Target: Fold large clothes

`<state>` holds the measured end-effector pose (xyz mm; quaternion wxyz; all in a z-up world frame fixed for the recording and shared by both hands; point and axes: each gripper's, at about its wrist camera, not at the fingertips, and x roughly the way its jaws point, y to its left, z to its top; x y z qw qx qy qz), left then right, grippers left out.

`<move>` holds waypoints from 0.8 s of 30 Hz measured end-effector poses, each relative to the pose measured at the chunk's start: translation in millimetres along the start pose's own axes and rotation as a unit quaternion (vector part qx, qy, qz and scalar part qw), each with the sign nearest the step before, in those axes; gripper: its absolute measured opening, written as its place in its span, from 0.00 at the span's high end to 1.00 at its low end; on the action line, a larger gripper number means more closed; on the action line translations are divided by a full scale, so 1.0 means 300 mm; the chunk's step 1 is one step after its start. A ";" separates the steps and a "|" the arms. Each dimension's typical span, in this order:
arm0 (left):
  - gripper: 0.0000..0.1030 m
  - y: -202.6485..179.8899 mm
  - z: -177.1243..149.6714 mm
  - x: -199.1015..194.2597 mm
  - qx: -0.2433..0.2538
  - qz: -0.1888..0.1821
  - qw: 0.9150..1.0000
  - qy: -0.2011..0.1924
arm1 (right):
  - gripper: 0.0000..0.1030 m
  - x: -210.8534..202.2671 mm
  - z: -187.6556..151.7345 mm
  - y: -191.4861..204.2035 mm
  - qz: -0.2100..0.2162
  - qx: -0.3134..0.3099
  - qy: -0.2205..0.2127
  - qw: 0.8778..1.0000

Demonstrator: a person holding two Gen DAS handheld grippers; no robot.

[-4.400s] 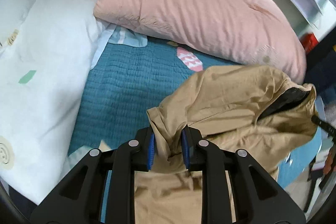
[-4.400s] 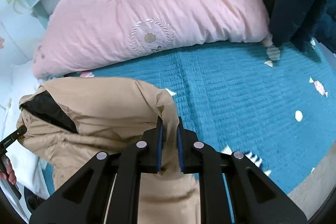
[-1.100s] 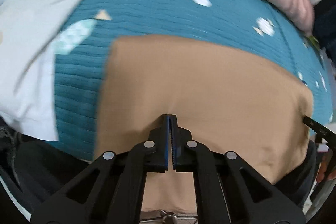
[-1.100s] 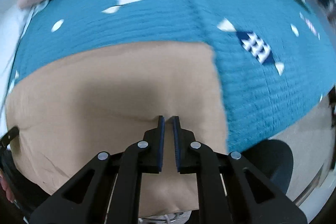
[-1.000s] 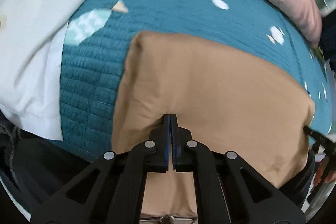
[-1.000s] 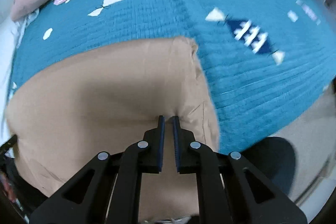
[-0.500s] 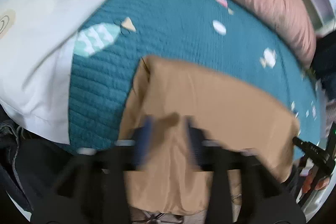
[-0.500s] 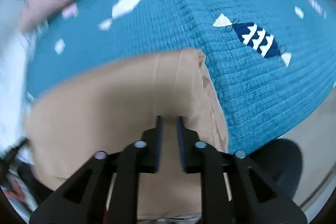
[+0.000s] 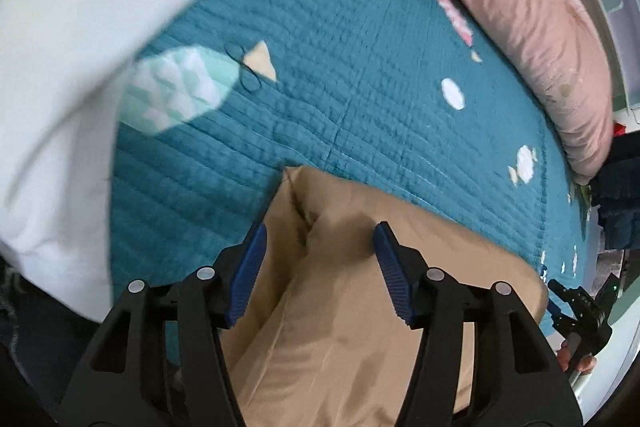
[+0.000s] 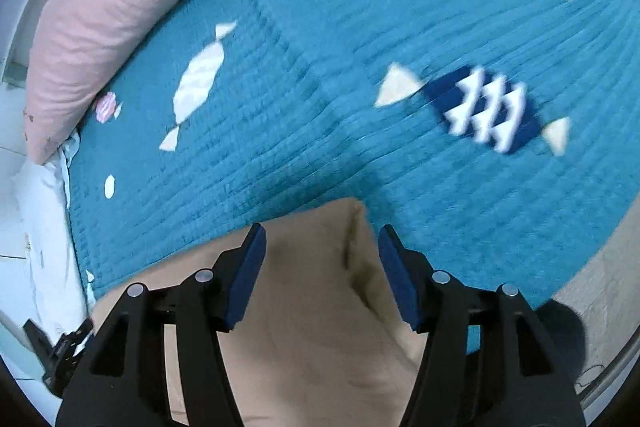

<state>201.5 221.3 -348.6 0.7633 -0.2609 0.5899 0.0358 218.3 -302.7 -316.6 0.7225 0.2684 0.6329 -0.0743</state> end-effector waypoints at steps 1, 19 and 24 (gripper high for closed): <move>0.48 0.001 0.002 0.012 -0.009 0.002 1.000 -0.006 | 0.46 0.031 0.006 0.008 0.000 0.004 0.008 1.000; 0.91 -0.167 0.044 -0.268 0.034 -0.092 0.986 -0.134 | 0.92 -0.242 0.030 0.135 0.029 -0.005 -0.140 0.990; 0.88 -0.255 0.157 -0.330 0.040 -0.102 0.984 -0.143 | 0.91 -0.353 0.148 0.221 0.040 -0.033 -0.163 0.985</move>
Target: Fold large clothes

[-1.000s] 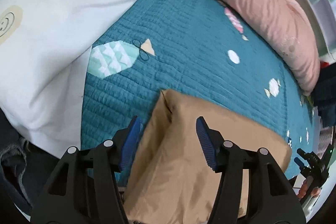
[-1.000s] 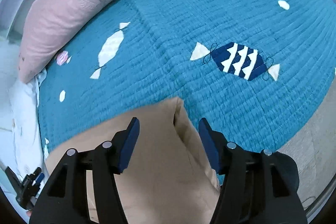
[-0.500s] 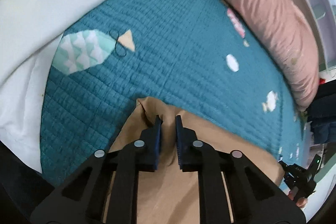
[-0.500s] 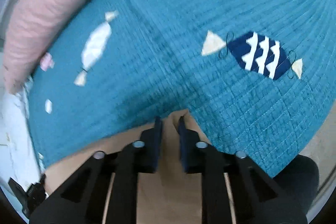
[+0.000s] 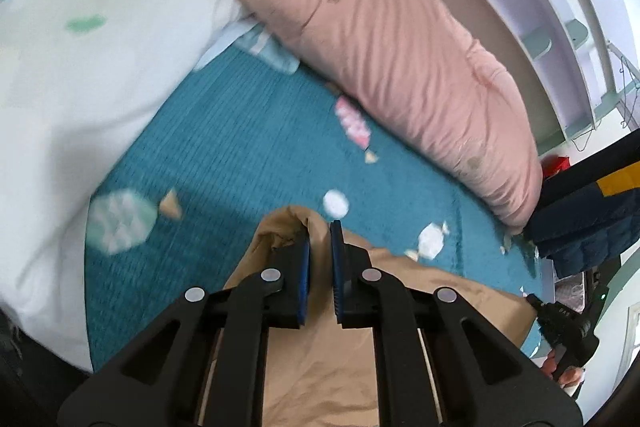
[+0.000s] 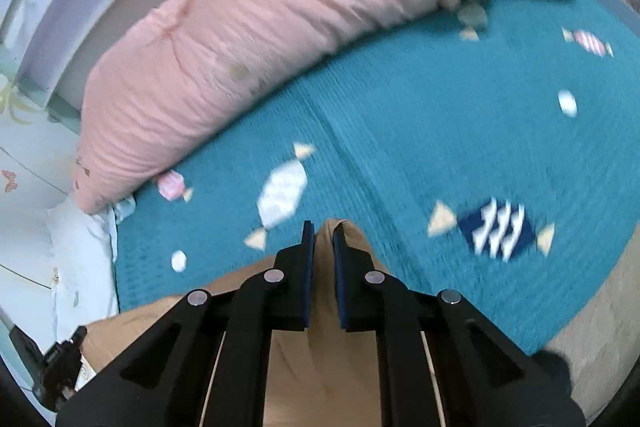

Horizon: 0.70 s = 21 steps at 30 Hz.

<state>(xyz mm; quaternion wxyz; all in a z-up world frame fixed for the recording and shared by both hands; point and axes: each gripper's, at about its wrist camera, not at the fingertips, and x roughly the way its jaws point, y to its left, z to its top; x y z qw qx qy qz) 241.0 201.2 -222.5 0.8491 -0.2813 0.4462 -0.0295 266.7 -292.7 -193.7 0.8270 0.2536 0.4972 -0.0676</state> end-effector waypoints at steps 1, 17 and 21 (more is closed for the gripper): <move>0.87 -0.019 0.025 0.004 0.002 0.009 1.000 0.006 | 0.85 -0.005 0.043 0.024 0.008 -0.011 0.000 1.000; 0.35 -0.146 -0.148 -0.007 0.102 0.068 0.992 0.021 | 0.11 -0.145 -0.099 0.142 -0.043 -0.140 -0.044 0.988; 0.35 -0.165 -0.272 0.066 0.124 0.076 0.988 0.054 | 0.11 -0.031 -0.251 0.162 -0.065 -0.168 0.006 0.984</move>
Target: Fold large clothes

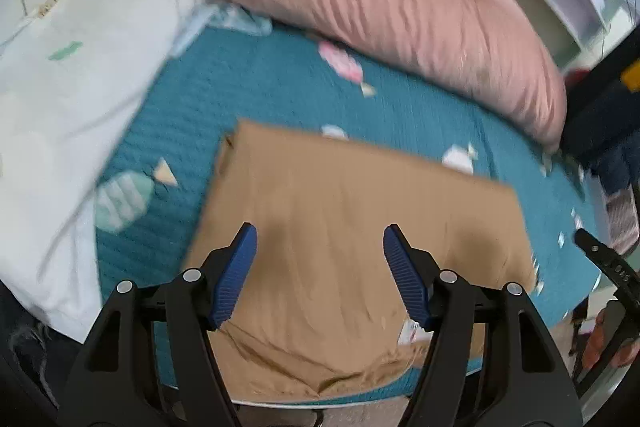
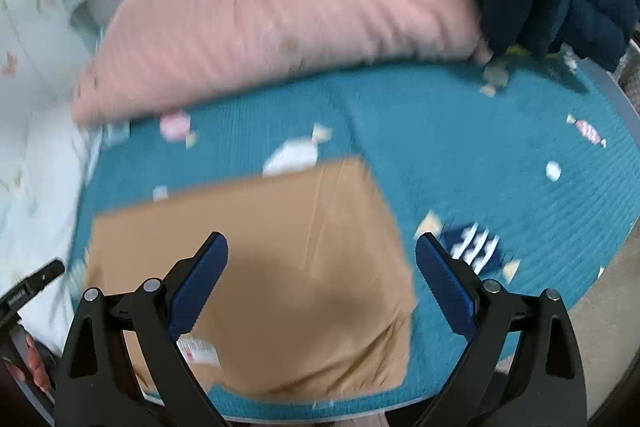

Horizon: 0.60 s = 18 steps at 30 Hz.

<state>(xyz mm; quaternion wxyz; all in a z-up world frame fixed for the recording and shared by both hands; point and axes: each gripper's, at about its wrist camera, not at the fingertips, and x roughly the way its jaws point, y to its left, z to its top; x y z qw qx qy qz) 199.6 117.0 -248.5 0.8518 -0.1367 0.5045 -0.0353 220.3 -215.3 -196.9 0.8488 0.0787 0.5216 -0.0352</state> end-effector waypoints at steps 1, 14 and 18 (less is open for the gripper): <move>0.35 -0.024 -0.033 0.022 0.013 0.001 1.000 0.005 | 0.11 0.027 -0.029 0.020 0.000 -0.006 0.013 1.000; 0.79 -0.186 -0.192 0.205 0.064 0.007 0.995 0.072 | 0.70 0.219 -0.256 0.195 0.049 -0.022 0.118 0.992; 0.91 -0.206 -0.232 0.284 0.074 0.021 0.993 0.092 | 0.80 0.300 -0.306 0.218 0.040 -0.038 0.149 0.987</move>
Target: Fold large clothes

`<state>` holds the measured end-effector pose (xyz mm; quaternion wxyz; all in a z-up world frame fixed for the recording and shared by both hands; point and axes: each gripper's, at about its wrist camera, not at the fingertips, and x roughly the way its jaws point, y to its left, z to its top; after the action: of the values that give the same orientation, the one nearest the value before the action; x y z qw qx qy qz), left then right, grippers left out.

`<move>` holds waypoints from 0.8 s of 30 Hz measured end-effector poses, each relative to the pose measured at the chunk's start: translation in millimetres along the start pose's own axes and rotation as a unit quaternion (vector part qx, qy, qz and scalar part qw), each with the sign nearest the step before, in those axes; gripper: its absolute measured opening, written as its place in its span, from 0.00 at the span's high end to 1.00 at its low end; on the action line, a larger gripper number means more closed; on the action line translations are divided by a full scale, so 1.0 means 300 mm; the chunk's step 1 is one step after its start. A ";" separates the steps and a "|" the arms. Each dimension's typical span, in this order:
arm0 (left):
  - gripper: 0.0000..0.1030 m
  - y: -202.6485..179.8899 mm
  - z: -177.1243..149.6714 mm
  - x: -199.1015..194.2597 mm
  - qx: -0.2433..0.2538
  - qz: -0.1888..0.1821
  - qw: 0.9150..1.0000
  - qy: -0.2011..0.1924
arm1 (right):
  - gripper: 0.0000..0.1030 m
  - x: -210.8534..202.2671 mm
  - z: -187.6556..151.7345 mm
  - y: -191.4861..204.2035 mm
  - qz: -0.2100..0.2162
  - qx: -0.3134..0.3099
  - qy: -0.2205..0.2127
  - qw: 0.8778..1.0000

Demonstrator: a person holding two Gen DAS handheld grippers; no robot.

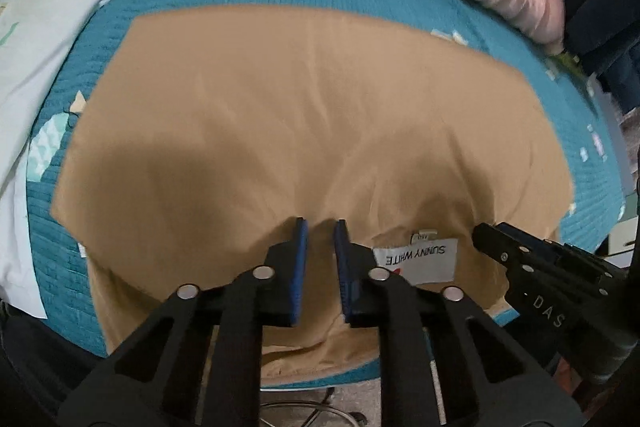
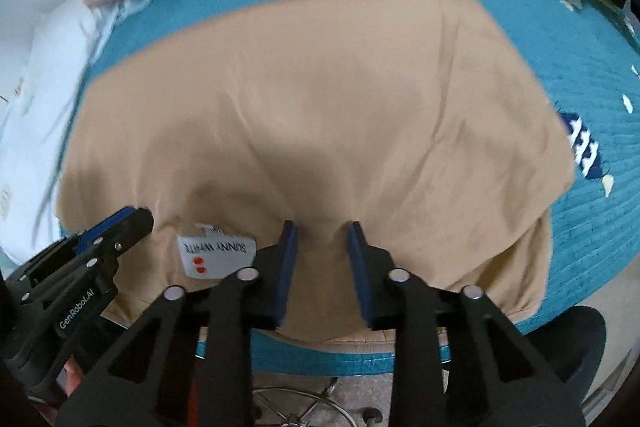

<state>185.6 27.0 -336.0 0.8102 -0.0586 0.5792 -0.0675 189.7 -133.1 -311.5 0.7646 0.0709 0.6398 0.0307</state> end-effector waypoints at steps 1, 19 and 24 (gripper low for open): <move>0.91 0.003 -0.008 0.023 0.004 0.011 1.000 0.007 | 0.82 0.019 -0.004 -0.009 -0.003 0.000 0.007 1.000; 0.95 0.295 -0.086 -0.047 -0.016 0.112 0.994 0.006 | 0.93 0.008 -0.107 -0.394 -0.075 0.073 0.027 0.994; 0.95 0.253 -0.072 -0.154 -0.002 0.118 0.992 -0.037 | 0.91 -0.131 -0.081 -0.324 -0.083 0.051 -0.016 0.995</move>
<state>153.5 109.6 -313.0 0.8334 0.0067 0.5518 0.0321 154.6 -233.0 -291.9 0.7698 0.0569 0.6323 -0.0664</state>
